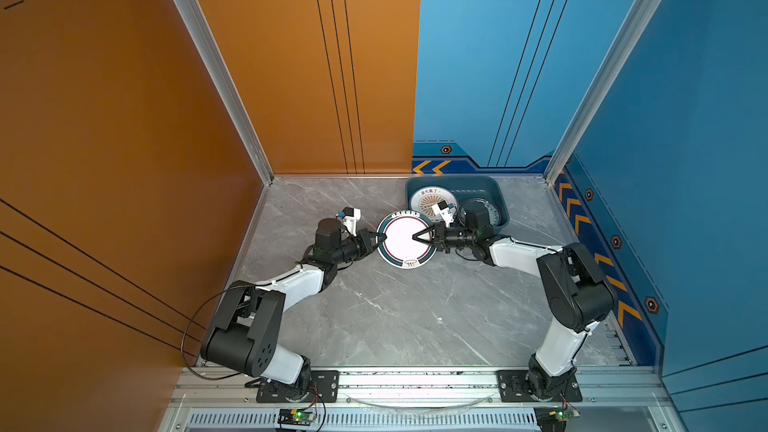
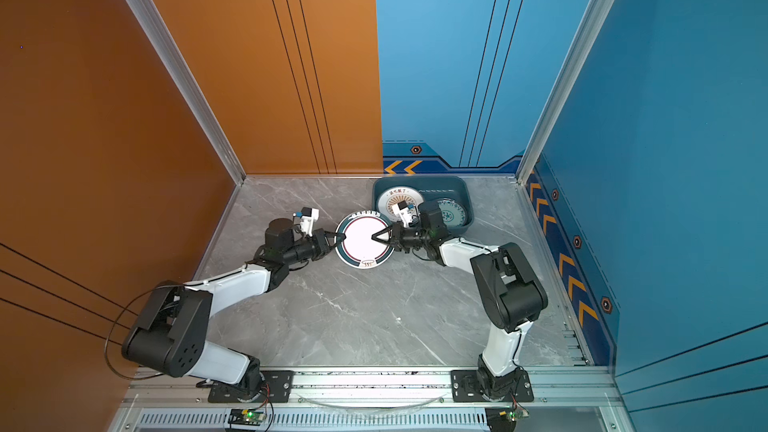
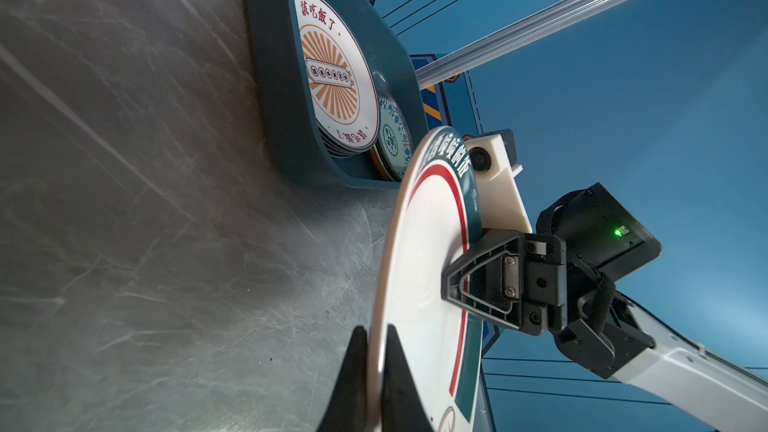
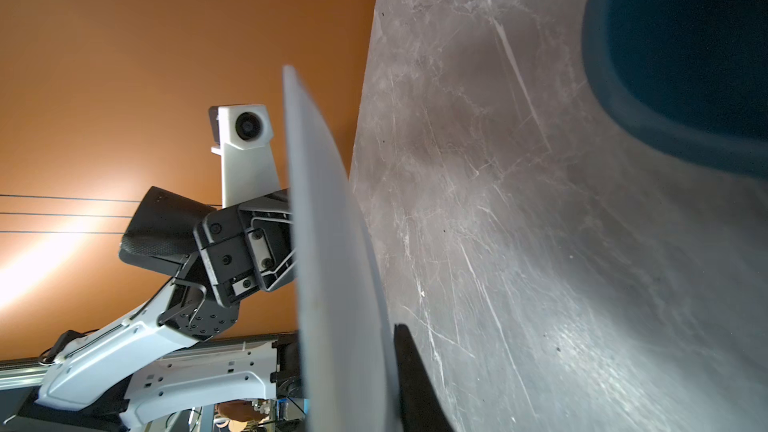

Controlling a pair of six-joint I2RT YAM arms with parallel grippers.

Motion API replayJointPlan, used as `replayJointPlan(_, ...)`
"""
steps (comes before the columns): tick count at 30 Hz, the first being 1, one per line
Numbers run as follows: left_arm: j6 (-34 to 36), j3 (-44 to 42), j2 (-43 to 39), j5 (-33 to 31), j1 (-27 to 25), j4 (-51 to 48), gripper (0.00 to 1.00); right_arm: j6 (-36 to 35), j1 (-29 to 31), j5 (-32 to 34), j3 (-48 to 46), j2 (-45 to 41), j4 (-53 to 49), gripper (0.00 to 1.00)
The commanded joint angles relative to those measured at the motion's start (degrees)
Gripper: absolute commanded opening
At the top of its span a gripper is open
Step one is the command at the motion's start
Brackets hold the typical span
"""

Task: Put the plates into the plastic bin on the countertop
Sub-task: 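Tilt the teal-rimmed plate upright with the left gripper while the right grips it, then carry the teal-rimmed plate into the bin with the right gripper while the left draws back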

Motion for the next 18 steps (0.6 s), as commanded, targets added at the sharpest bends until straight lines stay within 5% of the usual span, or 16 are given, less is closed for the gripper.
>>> replayJointPlan(1,2.90,0.96,0.72,3.24,-1.84,1.17,0.09,3.34,1.09,-1.40,-0.07,0.31,5.18,0.09)
replayJointPlan(8,3.08,0.87,0.66,2.66,-1.85,1.17,0.32,1.19,-0.06,-0.14,0.03,-1.13,1.10,0.00)
replayJointPlan(18,7.70,1.73,-1.05,0.19,-1.84,-5.30,0.67,-12.07,-6.14,9.25,7.05,-4.97,-24.30,0.00)
